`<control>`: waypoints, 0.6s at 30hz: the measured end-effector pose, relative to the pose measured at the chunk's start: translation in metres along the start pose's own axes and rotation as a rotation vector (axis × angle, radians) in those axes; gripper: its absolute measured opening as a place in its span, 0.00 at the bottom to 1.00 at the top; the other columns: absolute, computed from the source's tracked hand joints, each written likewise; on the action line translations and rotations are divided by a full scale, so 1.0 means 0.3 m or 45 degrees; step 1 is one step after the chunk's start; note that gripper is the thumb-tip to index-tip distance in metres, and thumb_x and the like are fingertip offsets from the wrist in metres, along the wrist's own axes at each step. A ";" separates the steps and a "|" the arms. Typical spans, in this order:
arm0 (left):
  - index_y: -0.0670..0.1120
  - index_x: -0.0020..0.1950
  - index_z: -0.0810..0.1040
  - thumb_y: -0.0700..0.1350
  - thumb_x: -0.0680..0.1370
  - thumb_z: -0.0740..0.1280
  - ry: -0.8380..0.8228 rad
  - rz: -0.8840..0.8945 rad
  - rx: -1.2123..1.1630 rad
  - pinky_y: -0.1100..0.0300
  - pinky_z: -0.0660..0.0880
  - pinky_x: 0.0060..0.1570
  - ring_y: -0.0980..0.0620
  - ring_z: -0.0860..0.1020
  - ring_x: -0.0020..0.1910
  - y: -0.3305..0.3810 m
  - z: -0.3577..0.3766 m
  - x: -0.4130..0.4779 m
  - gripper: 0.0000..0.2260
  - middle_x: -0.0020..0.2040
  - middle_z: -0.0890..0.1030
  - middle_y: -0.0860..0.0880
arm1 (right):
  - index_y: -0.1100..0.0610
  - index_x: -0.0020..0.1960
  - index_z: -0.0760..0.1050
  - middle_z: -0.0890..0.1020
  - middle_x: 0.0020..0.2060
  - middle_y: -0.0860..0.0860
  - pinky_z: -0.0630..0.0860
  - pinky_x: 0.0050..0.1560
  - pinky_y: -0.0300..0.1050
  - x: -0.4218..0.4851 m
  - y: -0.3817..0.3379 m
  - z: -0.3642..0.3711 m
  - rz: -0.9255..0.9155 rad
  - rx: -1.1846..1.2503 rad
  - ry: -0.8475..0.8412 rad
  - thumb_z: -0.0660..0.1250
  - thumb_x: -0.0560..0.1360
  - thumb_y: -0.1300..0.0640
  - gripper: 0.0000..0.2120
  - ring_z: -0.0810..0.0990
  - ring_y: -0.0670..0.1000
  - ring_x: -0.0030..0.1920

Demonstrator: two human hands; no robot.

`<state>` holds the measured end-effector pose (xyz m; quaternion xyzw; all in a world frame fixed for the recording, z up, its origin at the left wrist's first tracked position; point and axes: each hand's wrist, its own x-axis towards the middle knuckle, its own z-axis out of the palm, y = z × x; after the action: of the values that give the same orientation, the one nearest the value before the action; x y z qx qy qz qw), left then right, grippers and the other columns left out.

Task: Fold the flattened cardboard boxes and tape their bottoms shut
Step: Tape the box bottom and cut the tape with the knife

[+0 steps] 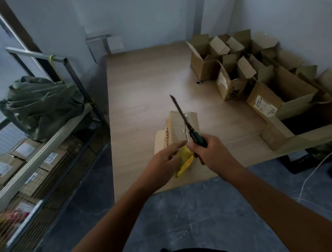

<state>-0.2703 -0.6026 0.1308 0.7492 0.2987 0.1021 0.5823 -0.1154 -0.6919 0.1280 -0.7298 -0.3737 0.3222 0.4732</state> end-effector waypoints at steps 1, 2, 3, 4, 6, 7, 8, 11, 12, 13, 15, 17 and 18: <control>0.58 0.74 0.68 0.42 0.83 0.63 -0.017 -0.026 -0.145 0.56 0.81 0.48 0.51 0.82 0.47 -0.029 -0.016 0.002 0.21 0.53 0.84 0.49 | 0.54 0.42 0.77 0.77 0.31 0.50 0.70 0.32 0.40 0.008 -0.005 0.013 0.070 0.056 0.027 0.68 0.80 0.54 0.09 0.73 0.44 0.29; 0.55 0.75 0.67 0.42 0.83 0.65 -0.019 -0.042 -0.277 0.53 0.82 0.49 0.49 0.83 0.48 -0.052 -0.032 0.004 0.21 0.50 0.85 0.49 | 0.56 0.42 0.77 0.77 0.31 0.52 0.70 0.31 0.42 0.016 -0.008 0.024 0.139 0.134 0.053 0.68 0.81 0.54 0.10 0.72 0.47 0.29; 0.53 0.74 0.68 0.42 0.83 0.66 -0.005 -0.038 -0.361 0.53 0.82 0.47 0.48 0.84 0.46 -0.076 -0.052 0.010 0.20 0.47 0.85 0.48 | 0.57 0.41 0.76 0.76 0.30 0.52 0.71 0.31 0.43 0.020 -0.009 0.034 0.194 0.214 0.080 0.68 0.81 0.54 0.11 0.72 0.49 0.28; 0.50 0.71 0.70 0.42 0.82 0.66 0.008 -0.014 -0.416 0.55 0.81 0.44 0.46 0.83 0.43 -0.088 -0.071 0.019 0.17 0.44 0.84 0.47 | 0.58 0.40 0.77 0.77 0.29 0.52 0.71 0.31 0.43 0.026 -0.008 0.041 0.220 0.258 0.108 0.68 0.80 0.54 0.12 0.72 0.50 0.28; 0.48 0.66 0.74 0.43 0.82 0.67 0.014 0.050 -0.471 0.57 0.78 0.37 0.44 0.77 0.38 -0.095 -0.100 0.050 0.13 0.40 0.79 0.42 | 0.58 0.40 0.78 0.79 0.29 0.53 0.71 0.30 0.43 0.042 -0.002 0.051 0.188 0.168 0.163 0.69 0.80 0.52 0.13 0.72 0.48 0.27; 0.48 0.65 0.74 0.45 0.81 0.67 0.004 0.076 -0.460 0.57 0.76 0.34 0.43 0.75 0.36 -0.091 -0.110 0.065 0.12 0.39 0.76 0.42 | 0.57 0.40 0.79 0.81 0.30 0.53 0.72 0.31 0.44 0.051 0.003 0.053 0.155 0.072 0.188 0.69 0.80 0.50 0.13 0.74 0.47 0.27; 0.48 0.64 0.74 0.47 0.80 0.67 -0.009 0.099 -0.426 0.56 0.75 0.31 0.44 0.73 0.34 -0.080 -0.116 0.081 0.13 0.38 0.74 0.43 | 0.56 0.41 0.80 0.83 0.32 0.53 0.74 0.32 0.45 0.061 0.007 0.053 0.129 -0.012 0.215 0.69 0.80 0.49 0.13 0.75 0.46 0.27; 0.50 0.63 0.74 0.49 0.80 0.66 -0.063 0.161 -0.308 0.56 0.75 0.28 0.46 0.73 0.32 -0.041 -0.143 0.161 0.12 0.37 0.73 0.40 | 0.53 0.44 0.80 0.84 0.33 0.52 0.76 0.35 0.46 0.113 0.017 0.024 0.114 -0.069 0.278 0.69 0.80 0.48 0.10 0.76 0.42 0.28; 0.50 0.62 0.74 0.47 0.81 0.66 -0.084 0.173 -0.281 0.55 0.75 0.29 0.47 0.74 0.32 -0.029 -0.157 0.199 0.10 0.37 0.74 0.38 | 0.53 0.44 0.80 0.84 0.33 0.51 0.75 0.35 0.45 0.137 0.022 0.012 0.128 -0.048 0.287 0.69 0.80 0.49 0.10 0.76 0.43 0.28; 0.50 0.62 0.75 0.46 0.82 0.66 -0.094 0.183 -0.245 0.56 0.76 0.29 0.48 0.76 0.31 -0.022 -0.174 0.242 0.09 0.37 0.77 0.39 | 0.54 0.43 0.80 0.84 0.33 0.51 0.74 0.34 0.45 0.162 0.026 0.002 0.140 -0.008 0.296 0.69 0.80 0.49 0.10 0.75 0.44 0.28; 0.50 0.60 0.76 0.47 0.82 0.67 -0.105 0.184 -0.109 0.56 0.78 0.29 0.49 0.78 0.30 -0.013 -0.213 0.338 0.07 0.37 0.80 0.43 | 0.57 0.43 0.79 0.83 0.32 0.51 0.72 0.30 0.42 0.219 0.040 -0.011 0.177 0.160 0.348 0.70 0.80 0.51 0.11 0.73 0.47 0.28; 0.51 0.59 0.77 0.51 0.80 0.68 -0.115 0.189 0.167 0.57 0.78 0.29 0.52 0.79 0.29 -0.012 -0.252 0.431 0.09 0.35 0.81 0.44 | 0.58 0.42 0.78 0.80 0.30 0.50 0.71 0.28 0.39 0.278 0.062 -0.032 0.235 0.334 0.453 0.69 0.80 0.54 0.11 0.72 0.47 0.28; 0.52 0.59 0.77 0.54 0.79 0.69 -0.118 0.197 0.319 0.58 0.77 0.28 0.55 0.78 0.29 -0.008 -0.273 0.467 0.11 0.34 0.80 0.46 | 0.58 0.42 0.78 0.79 0.30 0.50 0.71 0.28 0.38 0.305 0.071 -0.048 0.260 0.402 0.508 0.69 0.80 0.54 0.11 0.72 0.46 0.28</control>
<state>-0.1999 -0.4563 0.1258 0.8408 0.2234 0.0740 0.4876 -0.0513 -0.6265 0.1025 -0.7300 -0.1428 0.2724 0.6103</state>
